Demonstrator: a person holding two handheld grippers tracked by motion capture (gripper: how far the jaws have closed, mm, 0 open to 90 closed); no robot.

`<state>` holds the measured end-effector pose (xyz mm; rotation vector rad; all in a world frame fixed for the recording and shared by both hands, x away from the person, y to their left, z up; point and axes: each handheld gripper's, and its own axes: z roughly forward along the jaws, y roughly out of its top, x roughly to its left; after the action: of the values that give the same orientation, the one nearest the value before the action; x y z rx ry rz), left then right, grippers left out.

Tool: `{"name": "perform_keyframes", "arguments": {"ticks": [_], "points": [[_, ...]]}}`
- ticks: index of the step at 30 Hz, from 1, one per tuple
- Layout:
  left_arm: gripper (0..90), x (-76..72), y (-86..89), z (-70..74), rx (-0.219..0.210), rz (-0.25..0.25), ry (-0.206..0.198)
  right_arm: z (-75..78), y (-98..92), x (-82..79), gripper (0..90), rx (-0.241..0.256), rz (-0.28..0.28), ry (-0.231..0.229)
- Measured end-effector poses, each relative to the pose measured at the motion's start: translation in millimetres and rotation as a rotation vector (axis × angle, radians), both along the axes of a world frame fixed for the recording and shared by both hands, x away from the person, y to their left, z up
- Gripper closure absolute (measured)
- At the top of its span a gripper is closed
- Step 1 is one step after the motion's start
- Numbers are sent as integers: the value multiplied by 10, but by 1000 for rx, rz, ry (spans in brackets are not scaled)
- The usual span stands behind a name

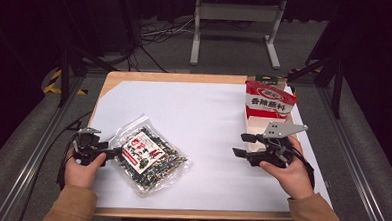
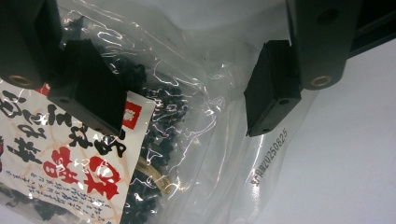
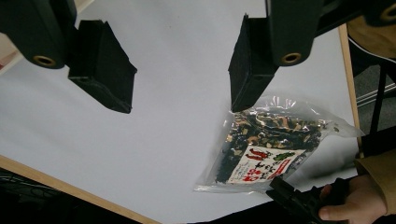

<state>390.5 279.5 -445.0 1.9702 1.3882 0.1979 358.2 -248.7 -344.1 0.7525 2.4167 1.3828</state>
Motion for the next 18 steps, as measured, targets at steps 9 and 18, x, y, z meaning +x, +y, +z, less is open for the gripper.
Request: {"name": "perform_keyframes", "arguments": {"ticks": [9,18], "points": [[571,-38,-22,-17,2,15,-17,7,34,-20,394,4,6,-3],[842,-56,-23,-28,-50,14,-1,36,4,-31,394,20,-1,-13]]}}
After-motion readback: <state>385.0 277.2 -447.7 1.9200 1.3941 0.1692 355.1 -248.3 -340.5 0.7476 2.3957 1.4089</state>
